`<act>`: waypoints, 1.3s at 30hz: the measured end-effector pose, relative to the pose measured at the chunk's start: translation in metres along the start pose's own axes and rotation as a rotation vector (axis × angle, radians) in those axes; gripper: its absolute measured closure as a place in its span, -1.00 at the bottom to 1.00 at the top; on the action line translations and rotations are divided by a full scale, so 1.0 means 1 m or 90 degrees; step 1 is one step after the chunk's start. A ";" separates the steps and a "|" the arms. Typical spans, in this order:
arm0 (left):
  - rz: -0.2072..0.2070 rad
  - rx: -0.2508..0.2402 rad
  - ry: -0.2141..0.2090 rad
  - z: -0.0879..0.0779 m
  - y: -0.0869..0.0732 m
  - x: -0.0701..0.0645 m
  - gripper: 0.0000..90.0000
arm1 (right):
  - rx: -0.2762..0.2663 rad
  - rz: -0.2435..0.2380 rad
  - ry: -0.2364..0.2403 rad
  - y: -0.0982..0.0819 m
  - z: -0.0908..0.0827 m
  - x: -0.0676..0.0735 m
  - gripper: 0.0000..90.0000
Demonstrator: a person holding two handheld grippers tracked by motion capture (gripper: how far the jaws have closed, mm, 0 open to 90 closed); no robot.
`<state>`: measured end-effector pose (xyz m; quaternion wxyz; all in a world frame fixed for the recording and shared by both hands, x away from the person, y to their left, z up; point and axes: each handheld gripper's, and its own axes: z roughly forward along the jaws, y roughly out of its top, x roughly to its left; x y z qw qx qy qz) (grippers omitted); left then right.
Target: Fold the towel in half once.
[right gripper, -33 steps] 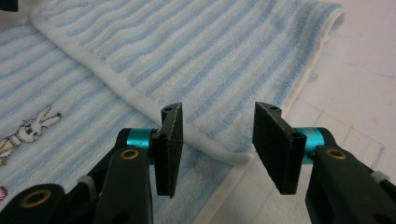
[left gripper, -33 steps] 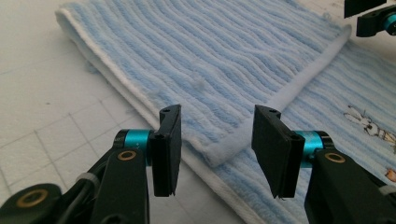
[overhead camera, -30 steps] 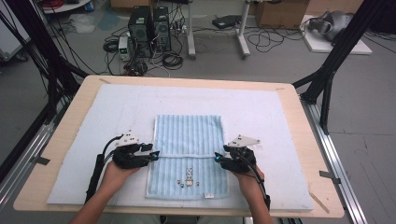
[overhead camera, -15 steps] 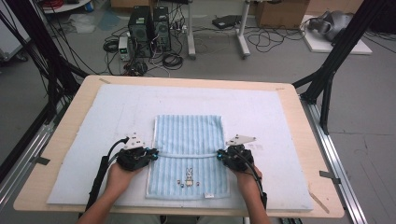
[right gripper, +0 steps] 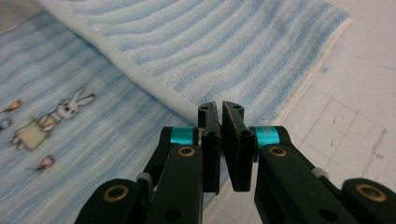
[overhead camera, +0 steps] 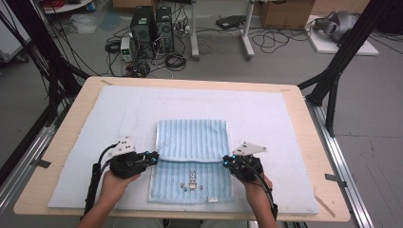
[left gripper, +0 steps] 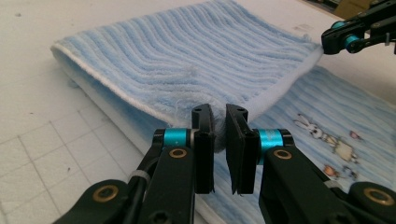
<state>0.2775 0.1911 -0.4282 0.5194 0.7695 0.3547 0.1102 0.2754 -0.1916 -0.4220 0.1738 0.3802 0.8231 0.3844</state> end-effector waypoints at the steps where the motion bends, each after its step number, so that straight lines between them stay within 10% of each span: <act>1: -0.001 0.000 -0.003 -0.002 -0.001 -0.001 0.81 | -0.002 -0.004 0.002 -0.001 -0.003 0.003 0.90; 26: -0.017 0.041 -0.082 -0.037 -0.050 -0.035 0.81 | 0.003 -0.021 0.056 -0.043 -0.046 0.046 0.89; 32: -0.056 0.015 -0.037 -0.030 -0.043 -0.027 0.22 | -0.019 0.020 0.034 -0.040 -0.040 0.037 0.47; 39: -0.067 -0.030 0.017 -0.018 -0.027 -0.008 -0.01 | -0.042 0.057 -0.019 -0.028 -0.026 0.016 0.17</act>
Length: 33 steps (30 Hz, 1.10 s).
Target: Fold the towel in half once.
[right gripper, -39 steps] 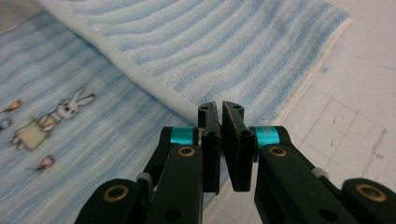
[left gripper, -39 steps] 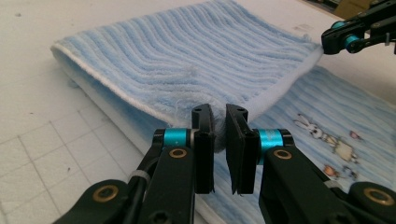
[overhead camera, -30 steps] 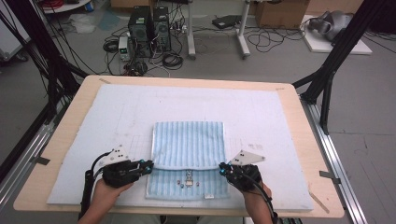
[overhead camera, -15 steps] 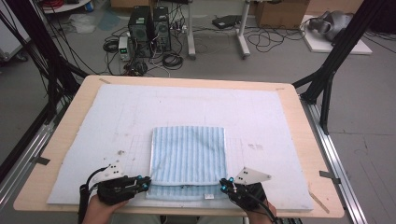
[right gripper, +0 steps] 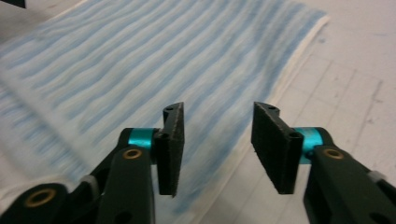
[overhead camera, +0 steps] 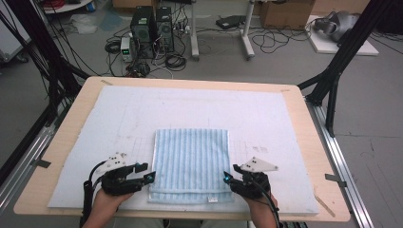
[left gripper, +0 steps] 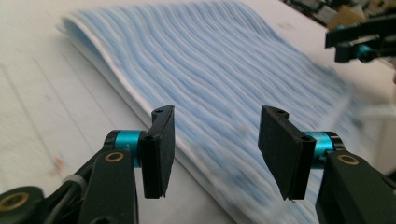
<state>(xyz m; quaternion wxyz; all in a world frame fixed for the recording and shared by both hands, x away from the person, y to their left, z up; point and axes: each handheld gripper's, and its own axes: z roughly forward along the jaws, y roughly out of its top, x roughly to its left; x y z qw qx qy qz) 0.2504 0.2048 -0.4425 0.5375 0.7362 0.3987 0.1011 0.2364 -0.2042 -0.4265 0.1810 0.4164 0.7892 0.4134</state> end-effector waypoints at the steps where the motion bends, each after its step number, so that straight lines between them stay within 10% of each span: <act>1: -0.002 -0.010 0.008 0.001 0.003 0.003 -0.02 | -0.003 0.004 -0.004 0.002 0.003 -0.003 0.13; 7: -0.010 -0.040 0.032 0.010 0.018 0.019 -0.10 | -0.014 0.023 -0.028 0.015 0.021 -0.018 -0.10; 13: -0.019 -0.005 0.094 0.028 0.033 0.036 -0.55 | 0.001 0.026 -0.045 0.031 0.044 -0.029 -0.43; 23: -0.026 0.039 0.099 0.056 0.051 0.057 -0.39 | 0.048 0.023 -0.060 0.052 0.079 -0.042 -0.66; 33: -0.041 0.109 0.119 0.080 0.049 0.059 -0.12 | 0.084 0.044 -0.062 0.055 0.089 -0.051 0.19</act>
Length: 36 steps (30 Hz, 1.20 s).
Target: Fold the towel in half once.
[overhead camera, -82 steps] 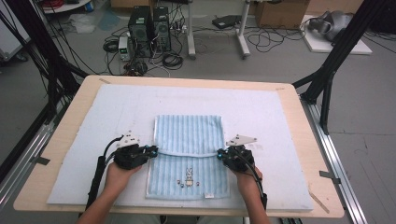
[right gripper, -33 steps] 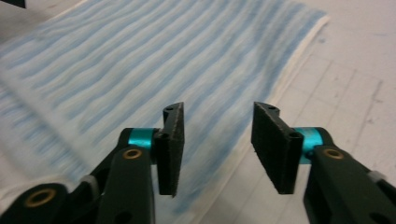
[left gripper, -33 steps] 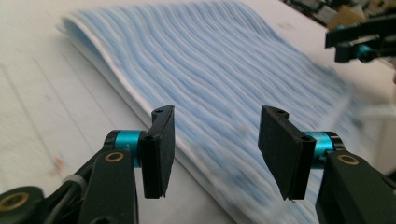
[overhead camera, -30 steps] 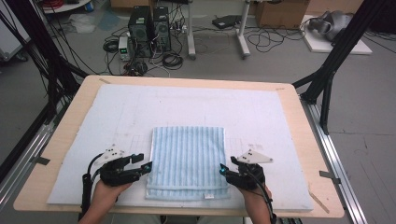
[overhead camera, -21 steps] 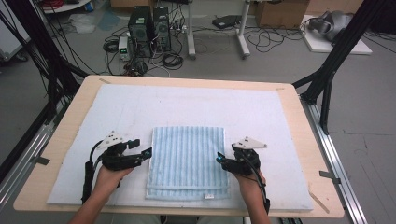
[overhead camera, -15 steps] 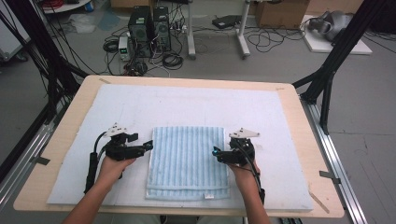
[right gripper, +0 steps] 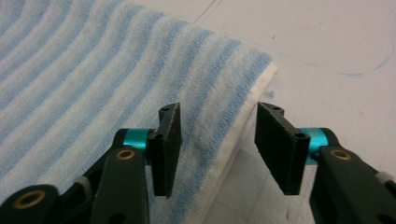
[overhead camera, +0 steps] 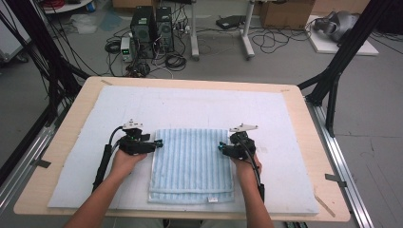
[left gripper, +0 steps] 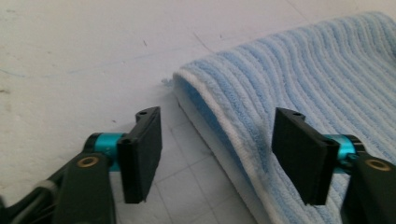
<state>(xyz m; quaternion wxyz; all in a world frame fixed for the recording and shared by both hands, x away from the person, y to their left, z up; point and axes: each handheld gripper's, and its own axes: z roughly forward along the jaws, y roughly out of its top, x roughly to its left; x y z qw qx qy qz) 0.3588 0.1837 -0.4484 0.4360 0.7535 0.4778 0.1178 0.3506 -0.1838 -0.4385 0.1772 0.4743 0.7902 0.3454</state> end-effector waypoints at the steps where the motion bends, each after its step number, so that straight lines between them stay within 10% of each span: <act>1: 0.014 0.010 0.001 0.000 -0.001 -0.001 0.08 | 0.005 -0.004 0.004 0.000 0.000 0.000 0.25; 7: 0.044 0.012 0.010 0.003 -0.003 -0.010 0.89 | 0.020 0.008 0.020 0.001 0.003 0.006 0.83; 26: 0.005 -0.061 0.052 0.030 0.039 0.016 0.93 | -0.034 -0.006 -0.049 0.039 0.031 -0.007 0.90; 36: 0.011 -0.031 0.066 0.020 0.031 0.006 -0.05 | -0.047 0.023 -0.064 0.034 0.024 -0.007 0.06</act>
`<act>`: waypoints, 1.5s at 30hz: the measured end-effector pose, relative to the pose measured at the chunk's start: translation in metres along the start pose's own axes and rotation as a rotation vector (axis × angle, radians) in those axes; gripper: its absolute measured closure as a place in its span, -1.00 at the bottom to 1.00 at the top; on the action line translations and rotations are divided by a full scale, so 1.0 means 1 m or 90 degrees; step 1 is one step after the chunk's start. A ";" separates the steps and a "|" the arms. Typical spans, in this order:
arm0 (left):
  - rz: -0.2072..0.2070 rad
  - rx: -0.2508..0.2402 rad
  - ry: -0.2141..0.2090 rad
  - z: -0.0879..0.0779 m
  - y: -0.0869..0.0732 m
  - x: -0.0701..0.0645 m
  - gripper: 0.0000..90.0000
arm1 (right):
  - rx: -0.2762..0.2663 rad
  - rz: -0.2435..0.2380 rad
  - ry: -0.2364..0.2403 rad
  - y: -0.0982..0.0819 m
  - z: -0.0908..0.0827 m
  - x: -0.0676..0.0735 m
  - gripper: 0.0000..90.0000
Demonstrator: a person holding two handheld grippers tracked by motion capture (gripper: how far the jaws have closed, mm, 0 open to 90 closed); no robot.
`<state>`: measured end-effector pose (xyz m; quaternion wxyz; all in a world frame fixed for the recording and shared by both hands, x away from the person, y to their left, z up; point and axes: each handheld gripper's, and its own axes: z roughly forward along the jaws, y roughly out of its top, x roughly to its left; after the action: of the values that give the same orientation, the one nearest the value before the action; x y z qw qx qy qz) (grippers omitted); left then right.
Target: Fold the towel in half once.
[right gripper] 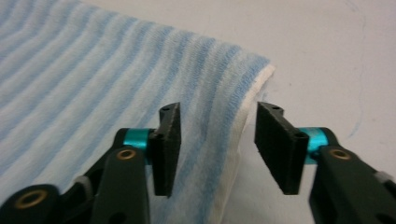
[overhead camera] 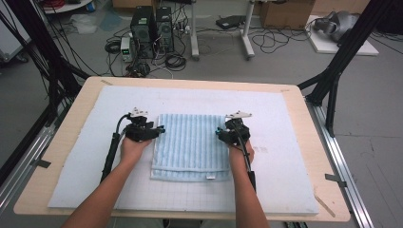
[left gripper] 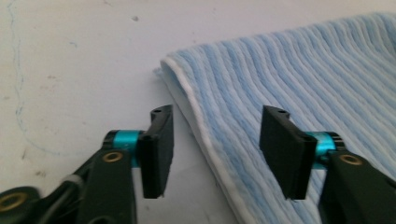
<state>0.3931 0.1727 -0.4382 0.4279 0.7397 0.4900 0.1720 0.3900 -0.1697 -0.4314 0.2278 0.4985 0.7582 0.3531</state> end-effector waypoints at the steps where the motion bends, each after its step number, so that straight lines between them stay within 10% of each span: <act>1: -0.005 -0.011 -0.008 -0.007 -0.003 -0.002 -0.03 | -0.002 -0.001 0.005 -0.001 -0.003 0.000 0.04; 27: 0.048 -0.038 -0.174 -0.082 -0.066 -0.020 0.16 | -0.040 -0.087 0.139 -0.055 -0.082 0.022 0.05; 39: 0.107 0.006 -0.166 -0.080 -0.080 -0.034 0.37 | 0.013 -0.118 0.137 -0.076 -0.092 0.024 0.19; 45: 0.130 0.022 -0.153 -0.078 -0.080 -0.038 0.73 | 0.043 -0.131 0.147 -0.082 -0.083 0.029 0.63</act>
<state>0.2771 0.1879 -0.4513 0.4511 0.8079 0.3608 0.1167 0.2718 -0.1890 -0.4399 0.1572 0.3816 0.8380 0.3570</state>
